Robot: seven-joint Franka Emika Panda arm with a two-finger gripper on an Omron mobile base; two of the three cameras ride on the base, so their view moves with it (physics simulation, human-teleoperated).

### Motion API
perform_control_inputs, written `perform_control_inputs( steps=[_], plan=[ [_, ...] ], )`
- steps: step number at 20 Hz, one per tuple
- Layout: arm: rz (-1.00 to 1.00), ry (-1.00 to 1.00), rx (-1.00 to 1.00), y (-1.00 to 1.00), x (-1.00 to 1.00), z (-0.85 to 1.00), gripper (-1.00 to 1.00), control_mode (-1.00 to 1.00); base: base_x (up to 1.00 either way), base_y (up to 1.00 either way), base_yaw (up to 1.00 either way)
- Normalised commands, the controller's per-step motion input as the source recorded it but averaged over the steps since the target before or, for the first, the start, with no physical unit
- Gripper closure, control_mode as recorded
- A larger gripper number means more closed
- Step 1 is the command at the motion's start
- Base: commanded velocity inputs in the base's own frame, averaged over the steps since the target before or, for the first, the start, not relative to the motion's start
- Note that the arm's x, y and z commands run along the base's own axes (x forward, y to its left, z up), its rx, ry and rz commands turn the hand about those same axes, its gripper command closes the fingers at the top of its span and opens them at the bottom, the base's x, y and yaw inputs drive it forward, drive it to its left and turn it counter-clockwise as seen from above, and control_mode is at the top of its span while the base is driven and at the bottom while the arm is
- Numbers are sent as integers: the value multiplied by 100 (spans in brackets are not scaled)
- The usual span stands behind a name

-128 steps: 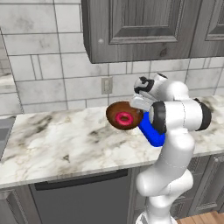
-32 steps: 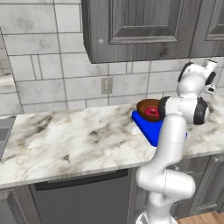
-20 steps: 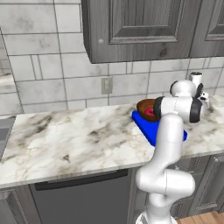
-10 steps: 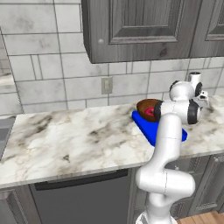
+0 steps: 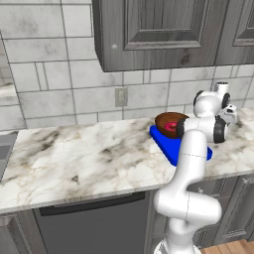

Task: Place the bowl with donut and the cupcake onto the tray.

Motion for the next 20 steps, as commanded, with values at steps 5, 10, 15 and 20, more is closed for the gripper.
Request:
perform_control_inputs(
  steps=[5, 10, 15, 20],
  plan=[
    [-6, 1, 4, 25, -16, -25, -100, -100, 0, 0, 0],
    [-3, 0, 2, 3, -4, -11, -100, -100, 0, 0, 0],
    [0, 1, 0, -8, 0, -25, -100, -100, 0, 0, 0],
    [0, 1, 0, 0, 5, -31, -100, -100, 0, 0, 0]
  ],
)
